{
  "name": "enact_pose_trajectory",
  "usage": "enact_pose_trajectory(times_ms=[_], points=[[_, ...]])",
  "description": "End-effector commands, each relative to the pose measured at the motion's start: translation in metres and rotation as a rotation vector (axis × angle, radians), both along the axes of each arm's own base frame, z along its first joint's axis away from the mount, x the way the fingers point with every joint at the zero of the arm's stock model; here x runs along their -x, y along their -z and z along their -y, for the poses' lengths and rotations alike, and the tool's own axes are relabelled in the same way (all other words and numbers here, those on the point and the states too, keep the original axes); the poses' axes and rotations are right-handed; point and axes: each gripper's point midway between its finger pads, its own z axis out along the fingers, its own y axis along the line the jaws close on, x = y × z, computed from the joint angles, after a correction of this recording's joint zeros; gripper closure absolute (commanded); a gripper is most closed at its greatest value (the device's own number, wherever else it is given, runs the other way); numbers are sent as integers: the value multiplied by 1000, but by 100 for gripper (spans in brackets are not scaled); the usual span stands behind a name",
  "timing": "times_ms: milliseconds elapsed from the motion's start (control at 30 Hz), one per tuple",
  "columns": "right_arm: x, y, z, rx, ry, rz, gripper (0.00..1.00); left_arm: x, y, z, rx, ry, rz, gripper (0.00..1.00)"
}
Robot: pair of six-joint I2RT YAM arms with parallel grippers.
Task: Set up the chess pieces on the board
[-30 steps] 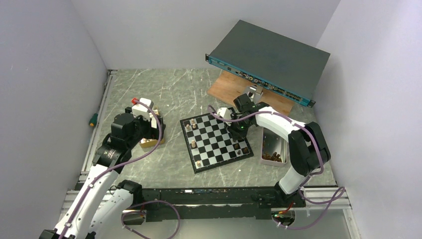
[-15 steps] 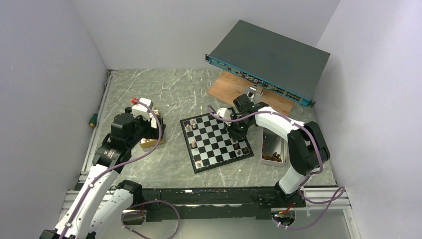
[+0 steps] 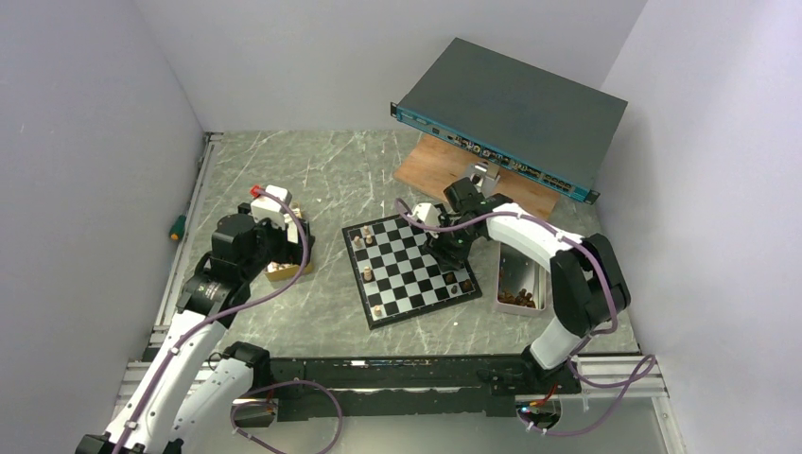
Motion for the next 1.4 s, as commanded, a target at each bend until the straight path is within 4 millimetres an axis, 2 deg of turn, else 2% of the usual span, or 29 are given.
enact_pose_trajectory(times_ms=[0, 300, 500, 667, 733, 833, 933, 1067, 1133, 1367], points=[[-14, -52, -8, -88, 0, 143, 43, -4, -8, 3, 29, 10, 34, 0], [7, -131, 7, -293, -35, 292, 28, -5, -18, 14, 109, 65, 51, 0], [21, -186, 41, -404, 32, 463, 13, 1, -31, 26, 196, 107, 51, 0], [30, -216, 65, -435, 172, 524, 5, 9, -33, 28, 222, 119, 37, 0], [25, -230, 76, -466, 308, 543, 1, 13, -40, 31, 240, 135, 49, 0], [20, -251, 93, -484, 494, 568, 0, 18, -49, 34, 264, 152, 65, 0], [31, -262, 89, -546, 522, 530, 0, 20, -53, 34, 264, 155, 62, 0], [42, -271, 88, -585, 470, 547, 0, 25, -57, 38, 278, 180, 47, 0], [43, -278, 86, -616, 471, 545, 0, 28, -61, 38, 289, 182, 53, 0], [34, -297, 103, -708, 662, 579, 0, 34, -73, 30, 295, 142, 79, 0]])
